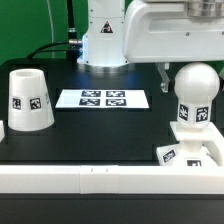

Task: Assemble lamp

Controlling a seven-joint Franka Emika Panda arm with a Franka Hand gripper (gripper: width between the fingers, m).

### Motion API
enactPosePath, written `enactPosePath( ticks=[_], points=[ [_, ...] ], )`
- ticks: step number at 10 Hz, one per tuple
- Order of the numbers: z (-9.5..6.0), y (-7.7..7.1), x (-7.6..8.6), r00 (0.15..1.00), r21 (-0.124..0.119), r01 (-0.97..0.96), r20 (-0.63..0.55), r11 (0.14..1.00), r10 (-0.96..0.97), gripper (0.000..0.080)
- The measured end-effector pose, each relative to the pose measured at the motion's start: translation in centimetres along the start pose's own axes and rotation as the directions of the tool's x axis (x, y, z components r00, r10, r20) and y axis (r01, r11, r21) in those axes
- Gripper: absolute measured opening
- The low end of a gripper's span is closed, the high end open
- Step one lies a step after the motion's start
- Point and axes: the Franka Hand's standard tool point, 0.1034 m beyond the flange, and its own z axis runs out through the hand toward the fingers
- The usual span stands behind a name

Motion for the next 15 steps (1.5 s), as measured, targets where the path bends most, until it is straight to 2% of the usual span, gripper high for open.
enactPosePath(
  ticks=[3,5,7,9,11,13,14,15],
  points=[
    [0.0,-0.2,-0.1,0.96,0.043,-0.279,0.025,0.959,0.278,0.0576],
    [0.1,-0.7,-0.4,0.879,0.049,-0.475,0.072,0.879,0.471,0.0576],
    [0.2,-1.0,-0.3,0.763,0.056,-0.646,0.095,0.761,0.64,0.0576],
    [0.1,-1.1,-0.2,0.67,0.062,-0.741,0.126,0.668,0.731,0.0576],
    [0.1,-1.2,-0.3,0.584,0.052,-0.811,0.139,0.583,0.8,0.0576],
    [0.1,-1.3,-0.3,0.576,0.05,-0.817,0.139,0.575,0.806,0.0583],
    [0.1,-1.2,-0.3,0.614,0.056,-0.788,0.134,0.613,0.778,0.0674],
    [0.0,-1.1,-0.2,0.672,0.066,-0.74,0.127,0.67,0.73,0.0693]
  ],
)
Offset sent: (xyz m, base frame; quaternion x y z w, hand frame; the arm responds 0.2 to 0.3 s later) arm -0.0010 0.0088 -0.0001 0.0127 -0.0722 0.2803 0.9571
